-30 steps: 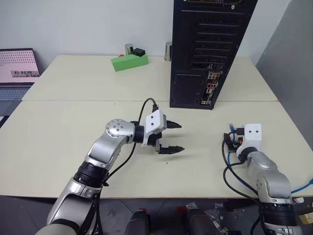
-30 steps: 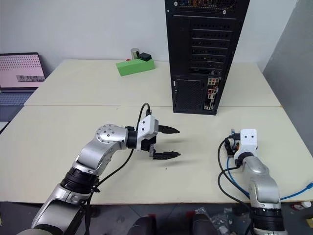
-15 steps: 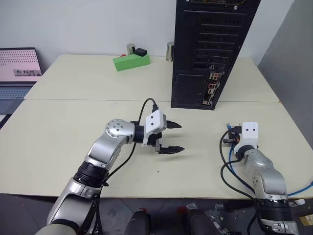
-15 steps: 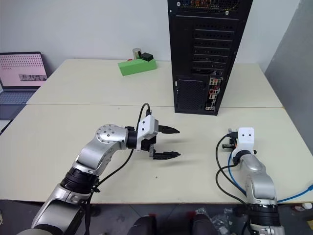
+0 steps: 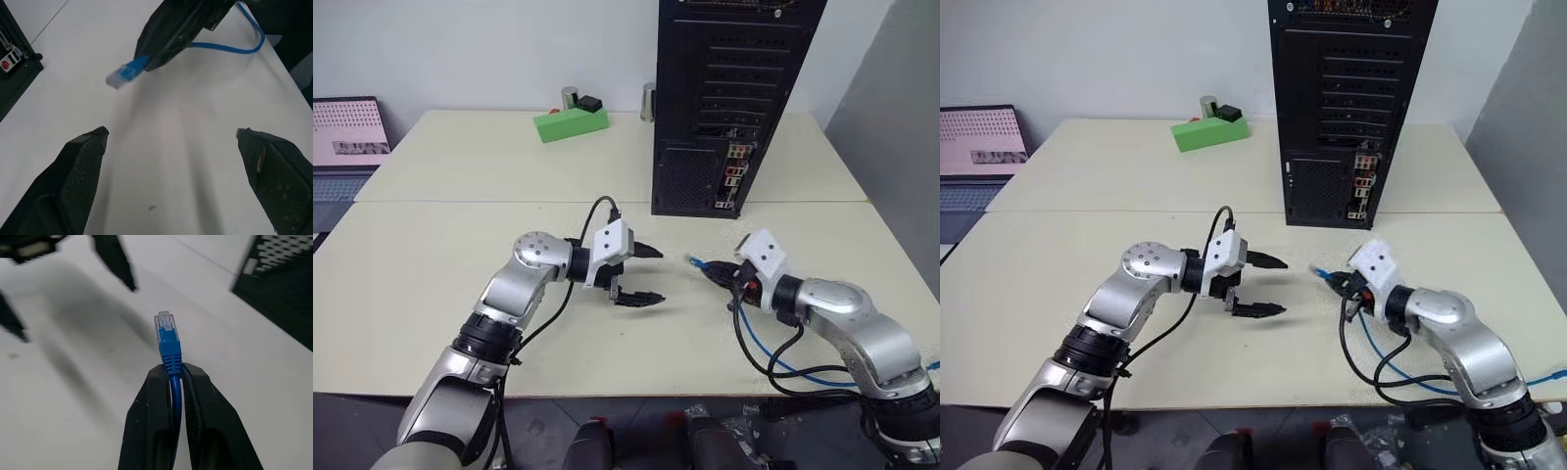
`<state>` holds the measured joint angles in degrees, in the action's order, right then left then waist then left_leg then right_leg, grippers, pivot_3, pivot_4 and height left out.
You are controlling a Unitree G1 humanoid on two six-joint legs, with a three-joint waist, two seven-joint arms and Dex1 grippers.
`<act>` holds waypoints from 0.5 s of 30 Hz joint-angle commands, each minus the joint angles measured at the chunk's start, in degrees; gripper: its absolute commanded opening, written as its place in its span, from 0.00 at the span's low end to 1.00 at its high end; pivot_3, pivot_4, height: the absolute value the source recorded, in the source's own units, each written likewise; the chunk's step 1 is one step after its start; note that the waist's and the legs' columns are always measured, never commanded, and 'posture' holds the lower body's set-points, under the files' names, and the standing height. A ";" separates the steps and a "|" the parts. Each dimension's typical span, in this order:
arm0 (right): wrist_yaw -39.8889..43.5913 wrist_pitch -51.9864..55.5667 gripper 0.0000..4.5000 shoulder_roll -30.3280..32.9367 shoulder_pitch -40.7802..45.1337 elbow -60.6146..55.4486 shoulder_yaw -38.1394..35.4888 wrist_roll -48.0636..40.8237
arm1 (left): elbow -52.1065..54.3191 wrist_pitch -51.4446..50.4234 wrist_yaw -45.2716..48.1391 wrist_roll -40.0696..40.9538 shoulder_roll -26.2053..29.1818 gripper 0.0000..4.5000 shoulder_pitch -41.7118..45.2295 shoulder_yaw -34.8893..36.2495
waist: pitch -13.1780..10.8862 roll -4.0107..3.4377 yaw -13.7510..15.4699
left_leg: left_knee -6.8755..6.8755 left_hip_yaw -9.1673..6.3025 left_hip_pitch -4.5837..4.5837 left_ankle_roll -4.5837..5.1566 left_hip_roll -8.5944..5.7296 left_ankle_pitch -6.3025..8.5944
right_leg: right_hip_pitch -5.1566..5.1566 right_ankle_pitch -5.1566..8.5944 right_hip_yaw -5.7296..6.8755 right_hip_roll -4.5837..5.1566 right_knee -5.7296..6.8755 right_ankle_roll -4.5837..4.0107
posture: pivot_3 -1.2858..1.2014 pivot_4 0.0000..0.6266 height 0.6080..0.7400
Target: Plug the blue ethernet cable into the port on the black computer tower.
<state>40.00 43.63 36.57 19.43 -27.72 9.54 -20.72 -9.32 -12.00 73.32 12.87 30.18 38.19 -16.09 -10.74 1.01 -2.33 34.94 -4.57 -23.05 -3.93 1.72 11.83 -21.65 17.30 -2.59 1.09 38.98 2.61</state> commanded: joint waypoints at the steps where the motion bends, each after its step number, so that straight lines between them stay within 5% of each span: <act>1: 3.04 1.38 0.01 1.10 3.26 -2.10 1.57 -1.38 | 0.32 1.83 1.75 -0.60 0.03 1.00 1.63 -0.56 | 0.00 0.00 0.00 | 0.00 0.00 0.00 0.00 0.00 0.00 | 0.00 0.00 0.00 0.00 0.00 -0.01 | 0.52 0.24 1.00; 10: 5.03 2.13 0.01 0.82 6.49 -1.58 5.49 -0.92 | 0.09 3.02 2.57 -1.25 -0.98 1.00 1.62 -0.71 | 0.00 0.00 -0.01 | 0.00 0.00 -0.02 0.00 0.00 0.00 | -0.03 0.00 0.00 0.00 0.01 -0.01 | 0.52 0.24 1.00; 15: 5.19 2.39 0.01 0.58 6.63 -1.99 5.92 -1.01 | -0.62 3.79 4.17 -1.65 -0.66 0.74 1.82 -0.99 | 0.00 0.00 -0.01 | 0.00 -0.01 -0.02 0.00 0.00 0.00 | -0.03 0.00 0.00 0.00 0.01 -0.01 | 0.52 0.24 1.00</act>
<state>44.89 46.00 37.23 25.05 -27.89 15.61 -21.52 -10.07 -9.43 76.40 11.26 29.25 38.83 -16.98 -10.74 1.01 -2.34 34.94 -4.57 -23.07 -3.93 1.72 11.83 -21.69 17.29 -2.59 1.09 39.00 2.61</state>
